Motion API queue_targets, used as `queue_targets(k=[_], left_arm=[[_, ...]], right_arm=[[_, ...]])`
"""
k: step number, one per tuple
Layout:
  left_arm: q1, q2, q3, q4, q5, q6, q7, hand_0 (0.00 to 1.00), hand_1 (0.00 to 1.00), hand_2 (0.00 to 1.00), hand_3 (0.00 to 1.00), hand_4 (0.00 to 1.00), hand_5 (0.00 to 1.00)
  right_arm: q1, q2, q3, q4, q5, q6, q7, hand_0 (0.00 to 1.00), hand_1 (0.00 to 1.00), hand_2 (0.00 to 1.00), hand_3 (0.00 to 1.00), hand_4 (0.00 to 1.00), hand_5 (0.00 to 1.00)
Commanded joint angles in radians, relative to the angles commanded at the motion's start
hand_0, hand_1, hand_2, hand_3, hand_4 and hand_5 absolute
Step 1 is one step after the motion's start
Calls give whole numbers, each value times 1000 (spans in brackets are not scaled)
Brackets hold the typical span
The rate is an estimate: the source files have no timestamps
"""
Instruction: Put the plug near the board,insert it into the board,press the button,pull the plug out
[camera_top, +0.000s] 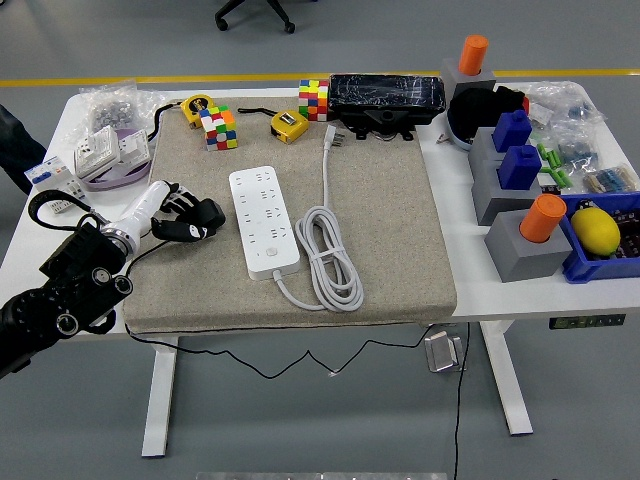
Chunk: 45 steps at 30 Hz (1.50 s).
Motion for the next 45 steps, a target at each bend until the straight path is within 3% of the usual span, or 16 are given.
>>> queue_targets(k=[2,3,8,9,14,27,35,45], left_arm=[[-3,-2,5,1,-2,7,1,618,573,527,526,846,112],[-5,-2,7,1,-5,12,-3,461,450,506,538,741,53],[-9,0,20,-6,-9,22,-14,461,450,506,538,741,53],[-10,1,23,-7,-9,21,-14,428,415,496,539,650,2],[-10,13,32,-28,-7,11,-18,428,415,496,539,650,2],[-21,54,36,-91,-32,-30,-96,421,407,488,536,597,2],[-35,41,55,-100,-41,-40,-103,424,409,488,537,595,2],[-58,26,91,-56,-52,-42,-85,431,414,488,534,583,2]], right_arm=[[0,-1,-2,0,0,0,0,609,675,688,573,915,447],[1,-2,-3,0,0,0,0,609,675,688,574,915,446],[3,-3,-3,1,1,0,0,609,675,688,574,915,446],[3,-4,-3,1,1,-1,0,608,675,688,574,916,446],[4,-5,-6,1,2,0,0,608,675,688,574,916,446],[1,-6,-14,2,3,0,0,609,675,688,573,916,446],[-1,-4,-7,2,1,0,0,609,675,688,574,916,446],[-4,-1,-4,0,1,0,0,609,675,688,573,915,446]])
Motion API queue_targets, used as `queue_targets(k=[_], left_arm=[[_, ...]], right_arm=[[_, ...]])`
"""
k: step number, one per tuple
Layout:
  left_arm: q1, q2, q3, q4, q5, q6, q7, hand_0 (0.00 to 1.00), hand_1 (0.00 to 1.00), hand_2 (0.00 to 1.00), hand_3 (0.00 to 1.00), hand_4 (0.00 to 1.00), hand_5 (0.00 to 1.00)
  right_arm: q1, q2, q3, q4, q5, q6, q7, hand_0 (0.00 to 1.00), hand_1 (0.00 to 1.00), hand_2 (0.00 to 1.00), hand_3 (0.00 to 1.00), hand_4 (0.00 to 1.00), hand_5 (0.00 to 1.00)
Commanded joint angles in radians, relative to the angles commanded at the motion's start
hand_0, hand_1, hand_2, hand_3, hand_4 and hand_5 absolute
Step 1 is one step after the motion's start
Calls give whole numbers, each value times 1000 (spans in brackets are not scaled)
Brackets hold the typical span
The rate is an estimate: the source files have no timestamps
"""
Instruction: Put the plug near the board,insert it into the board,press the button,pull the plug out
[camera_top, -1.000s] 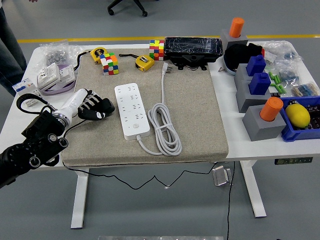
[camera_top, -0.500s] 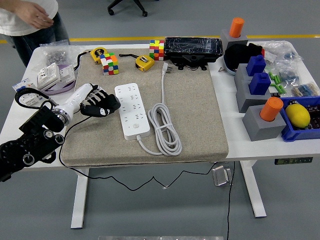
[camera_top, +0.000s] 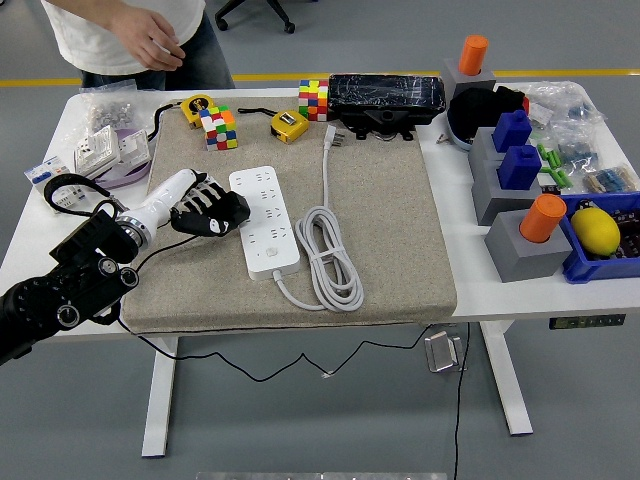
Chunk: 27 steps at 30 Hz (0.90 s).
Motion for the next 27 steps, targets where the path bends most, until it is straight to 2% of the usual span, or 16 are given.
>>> queue_targets(k=[13,27], left_arm=[[-9,6,9,-18,2,-22,4,435,416,487,535,573,2],[-10,14,8,-6,23,-28,24,443,423,487,534,572,2]], right_arm=[[5,1,6,1,-1,-1,1,609,675,688,572,914,447],[4,1,4,0,-1,0,0,609,676,688,572,914,446]])
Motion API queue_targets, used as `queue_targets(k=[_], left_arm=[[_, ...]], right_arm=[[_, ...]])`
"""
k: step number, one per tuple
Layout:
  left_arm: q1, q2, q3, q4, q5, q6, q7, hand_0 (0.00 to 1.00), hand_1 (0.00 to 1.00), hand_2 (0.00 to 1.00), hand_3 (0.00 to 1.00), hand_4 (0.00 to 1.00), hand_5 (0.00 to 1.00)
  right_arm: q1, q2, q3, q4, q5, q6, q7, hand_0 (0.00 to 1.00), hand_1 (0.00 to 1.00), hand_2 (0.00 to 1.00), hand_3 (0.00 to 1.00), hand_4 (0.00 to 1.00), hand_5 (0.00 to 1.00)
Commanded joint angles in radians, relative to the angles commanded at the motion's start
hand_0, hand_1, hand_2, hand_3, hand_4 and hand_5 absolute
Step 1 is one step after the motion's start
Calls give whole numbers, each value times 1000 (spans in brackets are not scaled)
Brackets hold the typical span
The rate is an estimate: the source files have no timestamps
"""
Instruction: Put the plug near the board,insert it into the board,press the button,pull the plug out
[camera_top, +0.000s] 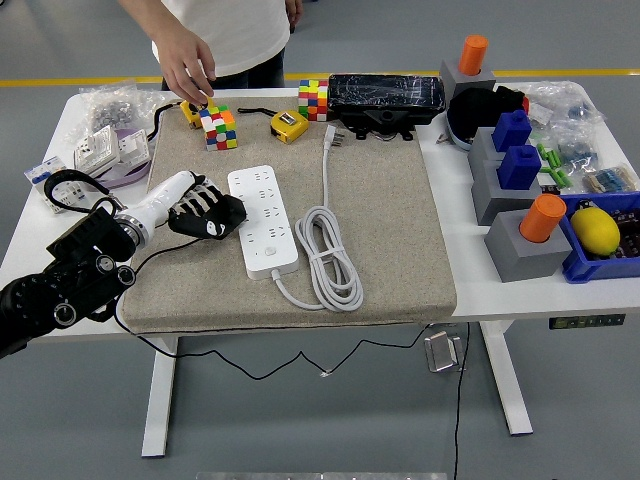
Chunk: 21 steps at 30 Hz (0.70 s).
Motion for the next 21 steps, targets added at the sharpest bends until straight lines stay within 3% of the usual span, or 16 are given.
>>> queue_targets(k=[8,9,14,15,20,21], left_arm=[[2,-2,3,-3,-9,-8,-5,472,456,512,544,574,2],[2,-2,3,-4,-14,-11,-7,615,678,605,568,801,27],[1,-2,2,-4,-25,-11,-12,615,678,605,568,801,27],[1,-3,2,-4,-26,-9,-14,685,760,770,776,962,104],[4,-1,-1,-9,-33,-6,-19,685,760,770,776,962,104],[4,0,-3,-10,-32,-7,-18,694,779,798,801,998,141]], right_arm=[[1,0,2,2,0,0,1,609,675,688,572,914,446],[2,1,1,2,0,0,0,609,675,688,573,914,446],[1,1,-1,1,1,0,1,609,675,688,573,914,446],[1,1,-1,1,1,0,1,609,675,687,573,914,446],[0,0,-2,1,1,0,1,609,675,687,573,914,446],[0,0,-2,0,1,0,0,609,675,688,573,914,446]])
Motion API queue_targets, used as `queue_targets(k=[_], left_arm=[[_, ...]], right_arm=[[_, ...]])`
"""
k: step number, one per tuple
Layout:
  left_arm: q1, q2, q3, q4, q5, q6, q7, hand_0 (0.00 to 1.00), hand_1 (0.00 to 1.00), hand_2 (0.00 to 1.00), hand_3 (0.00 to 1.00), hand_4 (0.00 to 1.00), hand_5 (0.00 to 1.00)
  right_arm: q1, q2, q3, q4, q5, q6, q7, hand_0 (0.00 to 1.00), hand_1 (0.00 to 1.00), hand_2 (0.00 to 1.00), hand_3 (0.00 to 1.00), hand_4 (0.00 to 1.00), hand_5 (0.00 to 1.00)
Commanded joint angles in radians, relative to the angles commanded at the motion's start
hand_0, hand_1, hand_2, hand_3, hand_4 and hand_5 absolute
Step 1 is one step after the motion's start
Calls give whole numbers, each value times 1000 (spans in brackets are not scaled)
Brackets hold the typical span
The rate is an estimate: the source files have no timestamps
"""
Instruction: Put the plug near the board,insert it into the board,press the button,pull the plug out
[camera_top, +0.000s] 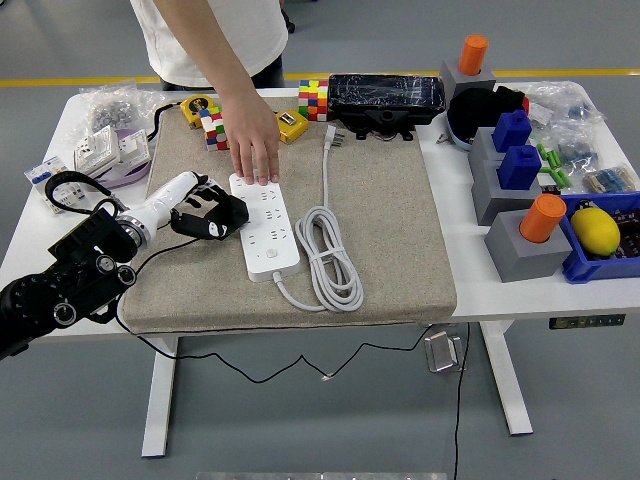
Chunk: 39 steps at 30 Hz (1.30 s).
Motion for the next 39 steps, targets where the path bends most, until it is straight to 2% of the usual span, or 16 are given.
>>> queue_targets(k=[5,6,9,11,12,17,18,21,23,24,27,29,30,39], left_arm=[[5,2,-15,-10,8,1,-1,694,779,798,801,998,141],[9,3,-24,-16,13,2,-2,692,780,802,805,998,169],[31,7,-67,-43,31,14,-8,692,780,802,805,998,169],[59,10,-114,-73,43,42,-25,692,780,802,805,998,169],[72,11,-137,-88,46,55,-33,684,772,793,786,998,226],[167,18,-259,-180,62,144,-94,684,772,793,786,998,226],[188,20,-280,-202,62,161,-101,683,766,784,747,914,355],[241,27,-315,-255,61,197,-105,683,766,784,747,914,355],[286,39,-326,-305,72,212,-80,683,766,784,747,914,355],[309,46,-326,-332,82,216,-61,697,766,767,692,820,478],[354,58,-315,-385,119,204,2,697,766,767,692,820,478],[372,59,-306,-403,131,199,21,697,766,767,692,820,478],[377,57,-302,-407,139,196,29,776,803,790,706,777,500],[355,35,-274,-390,149,196,34,792,821,796,719,768,516]], right_arm=[[0,1,2,1,0,0,1,609,675,688,573,914,446],[0,1,2,0,0,0,0,609,675,688,572,914,446],[0,1,1,0,0,0,0,609,675,688,572,914,446],[0,0,1,0,-1,0,0,609,675,688,572,914,446],[0,0,1,1,-1,0,1,610,675,687,574,914,446],[-3,1,-4,-1,-1,1,1,610,675,687,574,914,446],[-3,1,-5,-1,-2,1,0,610,675,688,572,915,446],[-2,0,-7,-1,-3,1,0,610,675,688,572,915,446],[-2,-1,-8,0,-5,0,1,610,675,688,572,915,446],[-1,-2,-8,0,-6,1,0,610,675,688,574,915,445],[-1,-2,-6,-1,-7,0,1,610,675,688,574,915,445],[-1,-2,-7,-2,-7,0,1,610,675,688,574,915,445],[-1,-2,-7,-2,-7,0,1,608,675,688,573,914,444],[1,-4,-12,6,-7,-1,2,609,675,688,574,914,444]])
